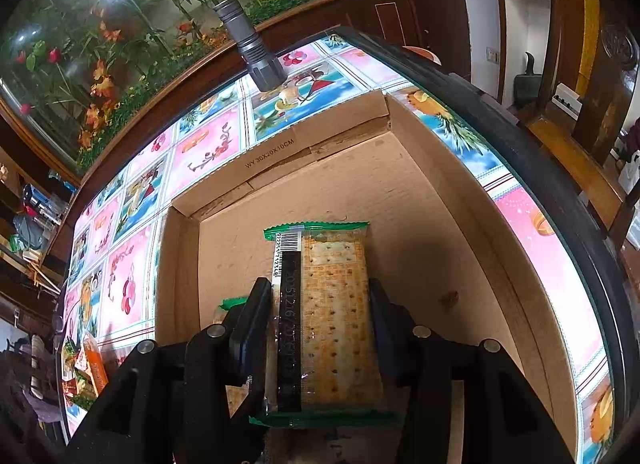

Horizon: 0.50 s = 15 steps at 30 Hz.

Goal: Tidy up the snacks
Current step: 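Lower the cracker pack into the box and open the right gripper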

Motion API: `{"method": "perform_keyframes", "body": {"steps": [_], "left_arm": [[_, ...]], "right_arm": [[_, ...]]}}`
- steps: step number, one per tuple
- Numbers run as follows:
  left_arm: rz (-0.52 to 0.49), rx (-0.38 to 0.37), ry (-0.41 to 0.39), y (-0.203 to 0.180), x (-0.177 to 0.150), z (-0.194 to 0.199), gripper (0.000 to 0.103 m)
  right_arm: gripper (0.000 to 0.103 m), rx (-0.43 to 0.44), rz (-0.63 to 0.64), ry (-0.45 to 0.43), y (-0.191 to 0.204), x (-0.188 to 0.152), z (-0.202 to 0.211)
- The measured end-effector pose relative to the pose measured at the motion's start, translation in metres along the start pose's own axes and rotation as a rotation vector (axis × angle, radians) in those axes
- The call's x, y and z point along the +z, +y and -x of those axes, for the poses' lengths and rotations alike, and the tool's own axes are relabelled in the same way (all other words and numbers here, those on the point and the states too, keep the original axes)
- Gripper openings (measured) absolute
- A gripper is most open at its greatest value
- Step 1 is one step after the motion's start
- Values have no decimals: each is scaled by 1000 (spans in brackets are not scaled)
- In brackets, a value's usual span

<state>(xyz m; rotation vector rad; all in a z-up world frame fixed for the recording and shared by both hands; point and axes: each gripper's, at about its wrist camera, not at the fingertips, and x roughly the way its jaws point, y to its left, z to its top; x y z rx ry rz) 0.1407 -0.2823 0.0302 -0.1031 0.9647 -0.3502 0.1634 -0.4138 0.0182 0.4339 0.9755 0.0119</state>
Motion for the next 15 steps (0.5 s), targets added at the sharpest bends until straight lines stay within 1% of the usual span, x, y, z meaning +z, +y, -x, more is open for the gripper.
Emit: {"method": "perform_keyframes", "body": {"steps": [2,8,12,15], "left_arm": [[4,-5,-3,0,0,0,45],[13,-25,-12,0,0,2,52],[20,-36,-13,-1,0,2,57],[26,-38,-17,1,0,4,63]], "right_arm": [[57,5,-2,-4,0,0,2],[66,11,-6,-16,0,1,8],[66,16,-11,-19,-1,1,9],[66,20,-13,-23,-2,1,12]]}}
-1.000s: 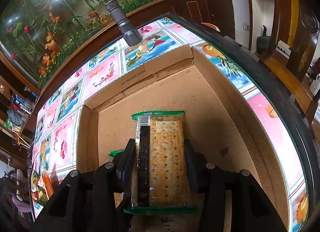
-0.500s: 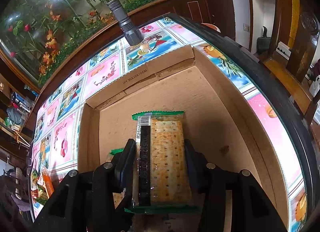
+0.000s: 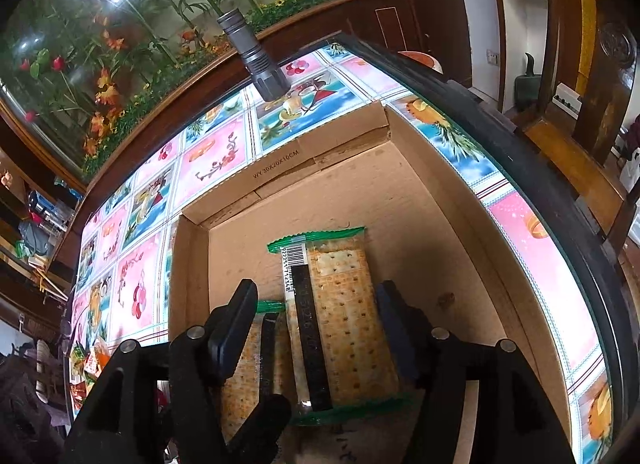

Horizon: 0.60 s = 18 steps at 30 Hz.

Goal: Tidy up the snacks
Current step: 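Lower the cracker pack into the box and open the right gripper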

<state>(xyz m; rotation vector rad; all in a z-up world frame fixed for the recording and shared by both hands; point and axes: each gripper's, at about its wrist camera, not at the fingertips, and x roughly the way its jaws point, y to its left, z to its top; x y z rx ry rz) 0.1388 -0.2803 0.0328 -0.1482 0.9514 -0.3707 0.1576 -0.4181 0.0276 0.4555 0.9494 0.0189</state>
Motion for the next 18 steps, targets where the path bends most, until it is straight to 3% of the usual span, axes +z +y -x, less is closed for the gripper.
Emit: {"method": "perform_keyframes", "body": {"steps": [9,18], "left_arm": [[3,-16,-20,0,2,7,67],[-19,13,-61,-4,4,16,69]], "right_arm": [[71,17,-11,-38,1,2,14],[73,29,-55,-99,-5,5,26]]}}
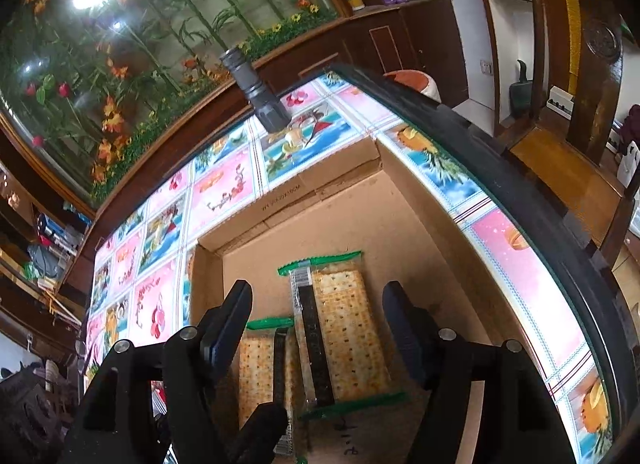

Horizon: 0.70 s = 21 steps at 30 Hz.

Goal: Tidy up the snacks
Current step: 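Lower the cracker pack into the box and open the right gripper, then move the left gripper to the silver foil bag and close on it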

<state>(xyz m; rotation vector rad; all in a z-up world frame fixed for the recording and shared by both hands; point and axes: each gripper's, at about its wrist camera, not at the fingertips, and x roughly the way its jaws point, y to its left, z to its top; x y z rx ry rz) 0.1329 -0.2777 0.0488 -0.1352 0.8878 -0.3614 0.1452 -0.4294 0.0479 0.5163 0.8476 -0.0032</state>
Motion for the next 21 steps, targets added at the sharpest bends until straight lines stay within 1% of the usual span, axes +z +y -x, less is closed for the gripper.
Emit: {"method": "perform_keyframes", "body": {"steps": [5,11,14,17,21], "left_arm": [[1,13,-13,2,0,8,69],[-6,46,-56,11,-5,30,70],[-12,56,-71,17,-10,41,70],[-22,72,-77,25,-16,50,70],[-25,76,-80,37,-24,62,70]], "right_arm": [[73,-25,-2,-55,0,2,7],[73,2,-7,-101,1,3,16],[74,26,4,-108,5,2,18],[74,23,27,-105,11,0,17],[74,41,51,-93,17,-3,15]]}}
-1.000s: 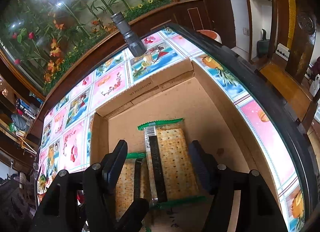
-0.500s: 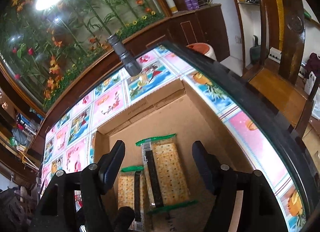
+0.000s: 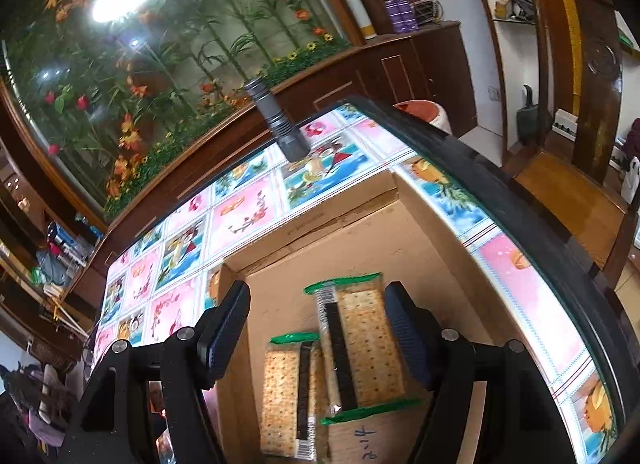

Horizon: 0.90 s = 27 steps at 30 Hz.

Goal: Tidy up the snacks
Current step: 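Move the left gripper to the silver foil bag and close on it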

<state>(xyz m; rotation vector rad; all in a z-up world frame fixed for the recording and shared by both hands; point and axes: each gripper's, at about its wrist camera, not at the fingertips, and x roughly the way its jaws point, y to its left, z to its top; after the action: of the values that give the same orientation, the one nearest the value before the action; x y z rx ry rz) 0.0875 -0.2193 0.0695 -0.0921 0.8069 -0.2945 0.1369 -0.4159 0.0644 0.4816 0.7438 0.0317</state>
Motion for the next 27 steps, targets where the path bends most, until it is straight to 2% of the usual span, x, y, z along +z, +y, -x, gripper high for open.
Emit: {"method": "perform_keyframes", "body": {"steps": [5,16,20,23,27], "left_arm": [[8,27,-11,31,-13,21,70],[154,130,-64,139,-56,88,72],[182,152,-11,172,-76,100,74],[148,163,66,178,-89,93,79],[85,190,127,170,-99,78,80]], "right_arm": [[74,21,56,5,14,-5,-1],[74,91,242,25,66,-33,-4],[74,152,302,59,86,-48,-7],[74,220,325,102,100,-61,-9],[78,211,372,113,111,-70,-11]]}}
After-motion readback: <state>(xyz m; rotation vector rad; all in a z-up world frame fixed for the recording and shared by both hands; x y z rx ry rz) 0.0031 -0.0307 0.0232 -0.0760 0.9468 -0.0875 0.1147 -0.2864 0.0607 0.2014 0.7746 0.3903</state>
